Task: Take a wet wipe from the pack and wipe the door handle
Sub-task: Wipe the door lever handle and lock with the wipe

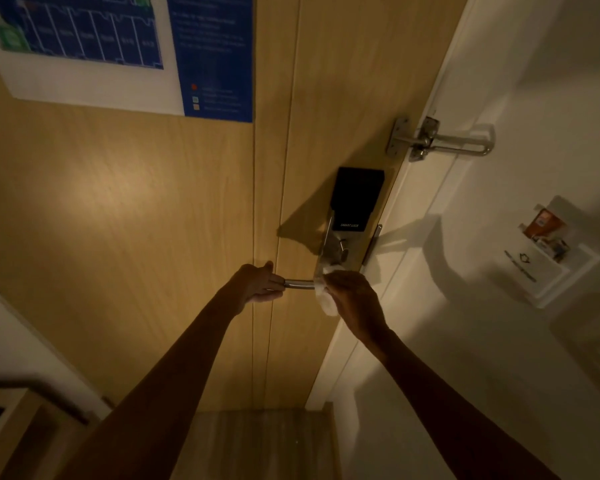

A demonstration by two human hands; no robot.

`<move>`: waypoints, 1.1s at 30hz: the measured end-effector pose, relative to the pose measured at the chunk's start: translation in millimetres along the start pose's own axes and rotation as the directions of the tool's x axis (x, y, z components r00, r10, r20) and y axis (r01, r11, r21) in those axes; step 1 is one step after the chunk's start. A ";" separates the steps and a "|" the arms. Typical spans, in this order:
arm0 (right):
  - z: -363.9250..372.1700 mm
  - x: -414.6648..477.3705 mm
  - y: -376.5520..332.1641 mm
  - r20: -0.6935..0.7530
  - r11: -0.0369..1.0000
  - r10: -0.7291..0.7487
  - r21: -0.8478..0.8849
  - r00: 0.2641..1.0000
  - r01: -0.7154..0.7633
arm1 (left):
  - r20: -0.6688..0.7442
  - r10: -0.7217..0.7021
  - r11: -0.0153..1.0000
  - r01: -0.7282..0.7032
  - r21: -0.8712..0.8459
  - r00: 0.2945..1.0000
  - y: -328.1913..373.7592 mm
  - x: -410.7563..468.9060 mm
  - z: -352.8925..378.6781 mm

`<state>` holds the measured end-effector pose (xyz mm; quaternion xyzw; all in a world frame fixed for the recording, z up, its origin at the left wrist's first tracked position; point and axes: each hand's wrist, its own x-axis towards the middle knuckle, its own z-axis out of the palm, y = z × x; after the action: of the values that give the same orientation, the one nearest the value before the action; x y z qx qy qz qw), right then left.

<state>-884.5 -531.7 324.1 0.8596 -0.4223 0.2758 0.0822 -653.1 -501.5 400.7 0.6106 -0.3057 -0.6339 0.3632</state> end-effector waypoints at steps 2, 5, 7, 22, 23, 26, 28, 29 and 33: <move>8.0 9.2 -20.5 0.014 0.999 -0.052 0.015 0.999 0.052 | 0.013 -0.015 1.000 0.015 -0.006 1.000 1.9 -1.6 1.4; 11.6 16.1 -27.9 0.087 0.997 -0.080 0.028 0.993 0.078 | 0.044 -0.026 1.000 0.026 -0.004 0.999 2.8 -4.5 -0.1; 3.1 12.7 -9.6 0.145 0.995 -0.081 -0.047 0.986 0.088 | 0.031 -0.011 1.000 0.010 0.007 0.999 -0.4 -3.6 -1.9; 13.6 6.9 -5.9 0.099 0.993 0.003 -0.115 0.995 0.008 | -0.015 0.003 1.000 -0.003 0.004 1.000 0.9 -2.6 0.7; 15.1 7.8 -9.6 0.096 0.995 0.008 -0.098 0.995 0.001 | -0.013 0.007 1.000 -0.007 0.002 1.000 0.7 -2.2 0.6; 23.8 15.8 -37.1 0.089 0.998 0.001 -0.061 0.996 0.005 | 0.013 -0.003 1.000 0.003 0.016 1.000 0.1 -0.2 0.8; 26.9 17.9 -45.5 0.094 1.000 0.002 -0.022 0.996 0.000 | 0.008 -0.011 1.000 0.010 0.022 1.000 -1.3 -0.5 0.2; 25.1 17.3 -42.9 0.098 1.000 -0.003 -0.015 0.995 0.005 | 0.010 -0.015 1.000 0.015 0.016 1.000 -1.9 -0.8 0.0; 14.2 7.4 -16.1 0.056 0.998 0.008 -0.055 0.998 -0.005 | -0.019 -0.010 1.000 0.010 -0.003 1.000 -3.8 -0.6 -0.5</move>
<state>-862.6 -532.0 317.7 0.8630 -0.4347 0.2400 0.0929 -652.9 -498.8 397.8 0.6177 -0.2983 -0.6303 0.3636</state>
